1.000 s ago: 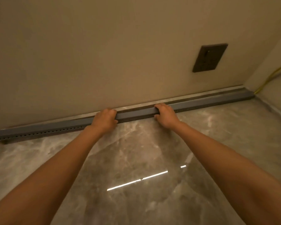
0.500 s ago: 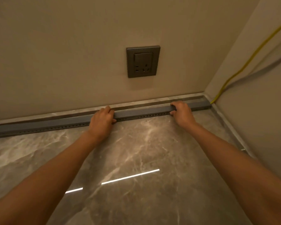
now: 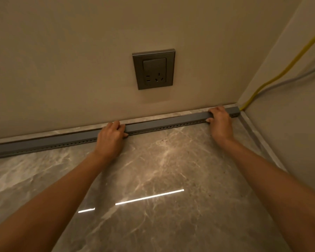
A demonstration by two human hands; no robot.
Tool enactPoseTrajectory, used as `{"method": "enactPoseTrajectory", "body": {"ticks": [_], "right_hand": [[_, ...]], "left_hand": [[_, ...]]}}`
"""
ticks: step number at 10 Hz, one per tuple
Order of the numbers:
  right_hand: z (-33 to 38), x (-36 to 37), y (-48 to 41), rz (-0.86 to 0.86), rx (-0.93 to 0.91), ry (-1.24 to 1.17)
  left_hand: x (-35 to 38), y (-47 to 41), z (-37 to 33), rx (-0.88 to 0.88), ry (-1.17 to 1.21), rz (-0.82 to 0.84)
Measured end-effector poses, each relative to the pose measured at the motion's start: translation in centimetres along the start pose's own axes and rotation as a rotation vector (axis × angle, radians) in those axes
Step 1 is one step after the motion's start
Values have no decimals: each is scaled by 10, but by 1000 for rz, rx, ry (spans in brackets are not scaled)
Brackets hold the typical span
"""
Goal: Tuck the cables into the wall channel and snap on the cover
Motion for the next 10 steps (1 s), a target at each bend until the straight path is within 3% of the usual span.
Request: {"method": "enactPoseTrajectory", "body": {"ticks": [4,6,8,10], "right_hand": [[13,9,-1,170,-6,371],[18,8,-4,239,-52,467],[25,19,1,283,52,223],[56,10,16,319,21,-31]], "left_hand": [[-1,-8,0,50,-22,-114],[-2,-16,-3,-110,43,63],[-7,-20,-14,-274,43,259],[-38,-23,-24,-392,314,389]]}}
Point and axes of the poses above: each hand's wrist, its own y-axis away from the middle knuckle, its own x-axis out of the palm, z = x × y, the point moved 4 cm from there along -y, towards the middle knuckle, and after that the axes turned 14 degrees about -y, right-handed, at the moved point
